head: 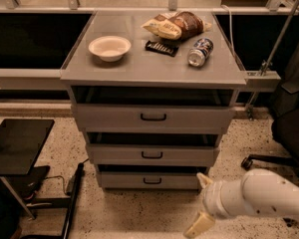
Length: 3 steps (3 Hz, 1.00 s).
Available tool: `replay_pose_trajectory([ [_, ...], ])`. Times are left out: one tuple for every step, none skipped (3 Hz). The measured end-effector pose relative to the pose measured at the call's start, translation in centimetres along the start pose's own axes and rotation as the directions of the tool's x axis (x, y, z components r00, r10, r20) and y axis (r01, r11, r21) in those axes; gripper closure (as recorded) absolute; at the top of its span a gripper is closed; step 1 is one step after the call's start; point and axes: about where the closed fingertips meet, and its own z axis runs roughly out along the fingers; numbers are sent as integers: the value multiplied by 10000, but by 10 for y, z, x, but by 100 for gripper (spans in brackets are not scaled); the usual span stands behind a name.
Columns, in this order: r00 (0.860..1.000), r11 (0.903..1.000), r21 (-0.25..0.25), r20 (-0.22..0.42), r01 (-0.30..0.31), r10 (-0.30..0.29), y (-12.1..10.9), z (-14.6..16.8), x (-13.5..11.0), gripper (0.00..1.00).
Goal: Open bottom drawer
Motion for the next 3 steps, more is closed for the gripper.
replay_pose_trajectory([
  [9967, 9963, 787, 766, -334, 274, -77, 7, -10, 0],
  [9967, 9963, 787, 766, -334, 274, -77, 7, -10, 0],
  [9947, 9976, 341, 855, -598, 568, -71, 32, 4, 0],
])
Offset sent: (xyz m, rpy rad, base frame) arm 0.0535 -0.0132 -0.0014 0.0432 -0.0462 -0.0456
